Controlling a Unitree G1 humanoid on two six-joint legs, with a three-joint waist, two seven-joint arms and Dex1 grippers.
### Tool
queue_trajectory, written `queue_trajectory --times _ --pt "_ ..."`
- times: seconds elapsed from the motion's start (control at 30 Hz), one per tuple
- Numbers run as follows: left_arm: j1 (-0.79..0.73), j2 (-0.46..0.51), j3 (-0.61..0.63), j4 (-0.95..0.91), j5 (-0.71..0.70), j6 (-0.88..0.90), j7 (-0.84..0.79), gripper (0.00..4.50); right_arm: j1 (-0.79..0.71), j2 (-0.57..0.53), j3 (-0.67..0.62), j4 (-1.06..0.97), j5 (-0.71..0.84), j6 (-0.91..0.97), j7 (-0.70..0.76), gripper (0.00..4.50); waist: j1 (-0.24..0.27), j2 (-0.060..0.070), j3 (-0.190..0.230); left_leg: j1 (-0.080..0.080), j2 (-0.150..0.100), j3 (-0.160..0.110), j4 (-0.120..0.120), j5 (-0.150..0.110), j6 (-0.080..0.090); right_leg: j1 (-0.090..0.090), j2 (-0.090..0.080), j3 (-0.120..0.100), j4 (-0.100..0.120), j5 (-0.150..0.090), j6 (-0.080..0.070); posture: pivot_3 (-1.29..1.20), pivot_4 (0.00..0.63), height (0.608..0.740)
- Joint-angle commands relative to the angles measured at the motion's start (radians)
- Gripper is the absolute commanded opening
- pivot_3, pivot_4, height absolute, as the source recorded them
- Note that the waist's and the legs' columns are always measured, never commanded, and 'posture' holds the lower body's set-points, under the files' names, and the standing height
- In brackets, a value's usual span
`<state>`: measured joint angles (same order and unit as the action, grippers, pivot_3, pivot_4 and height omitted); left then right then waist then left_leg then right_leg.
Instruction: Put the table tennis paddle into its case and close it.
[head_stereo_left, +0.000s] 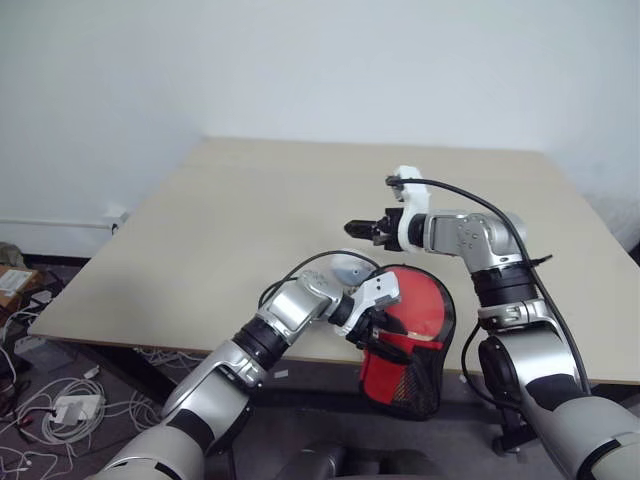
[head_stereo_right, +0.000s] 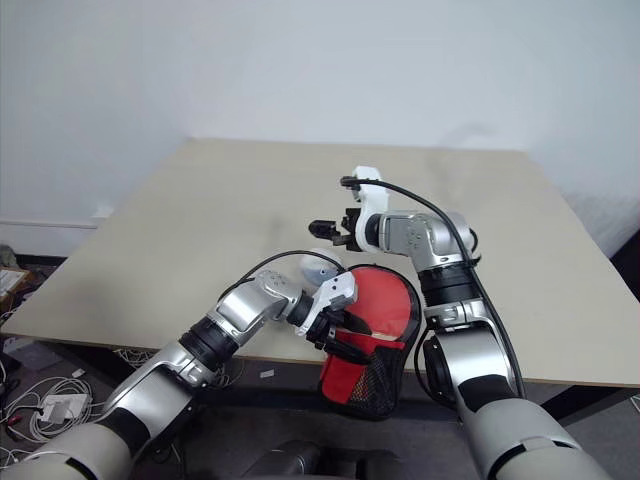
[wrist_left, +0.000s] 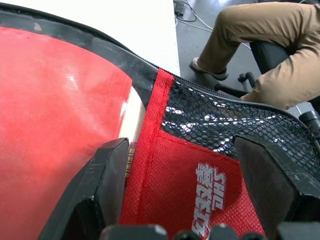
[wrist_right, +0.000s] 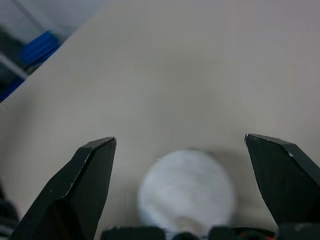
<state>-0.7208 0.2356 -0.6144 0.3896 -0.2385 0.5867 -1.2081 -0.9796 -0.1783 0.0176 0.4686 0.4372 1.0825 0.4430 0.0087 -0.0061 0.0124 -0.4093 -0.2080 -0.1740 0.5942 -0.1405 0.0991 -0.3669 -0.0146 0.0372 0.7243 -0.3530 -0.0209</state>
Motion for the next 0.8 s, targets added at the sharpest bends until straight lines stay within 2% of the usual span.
queue_trajectory --times 0.03,0.47,0.57,0.7,0.8 --pt "0.045 -0.002 -0.047 0.107 0.096 0.041 0.058 3.54 -0.053 0.009 0.034 0.065 -0.019 0.003 0.063 4.50 0.004 0.000 -0.002 0.000 0.000 0.000 0.000 0.000 0.000 0.000 0.000 0.000 -0.001 0.000 0.000 0.00 0.000 0.740" --pt "0.056 -0.029 0.008 0.086 0.093 0.075 0.042 3.54 -0.092 0.027 0.181 0.298 -0.196 -0.084 0.145 4.50 0.005 0.002 -0.008 0.001 0.000 0.000 -0.001 0.000 0.000 0.001 0.000 0.001 -0.001 0.001 0.000 0.00 0.000 0.740" --pt "0.056 -0.029 0.011 0.083 0.094 0.082 0.043 3.57 -0.088 0.029 0.195 0.303 -0.229 -0.108 0.143 3.86 0.005 0.002 -0.009 0.001 0.000 0.000 -0.002 0.000 0.000 0.001 0.000 0.001 -0.002 0.001 0.000 0.00 0.000 0.740" --pt "0.058 -0.029 0.015 0.080 0.093 0.095 0.045 3.57 -0.073 0.032 0.208 0.289 -0.265 -0.124 0.136 2.45 0.005 0.003 -0.010 0.002 0.000 0.000 -0.003 0.000 -0.001 0.001 0.000 0.001 -0.002 0.001 0.000 0.00 0.000 0.740" --pt "0.063 -0.028 0.019 0.075 0.089 0.112 0.046 3.57 -0.076 0.043 0.171 0.292 -0.269 -0.131 0.105 1.39 0.004 0.003 -0.010 0.003 0.000 0.000 -0.003 0.000 -0.001 0.001 0.000 0.002 -0.002 0.001 0.000 0.00 0.000 0.740"
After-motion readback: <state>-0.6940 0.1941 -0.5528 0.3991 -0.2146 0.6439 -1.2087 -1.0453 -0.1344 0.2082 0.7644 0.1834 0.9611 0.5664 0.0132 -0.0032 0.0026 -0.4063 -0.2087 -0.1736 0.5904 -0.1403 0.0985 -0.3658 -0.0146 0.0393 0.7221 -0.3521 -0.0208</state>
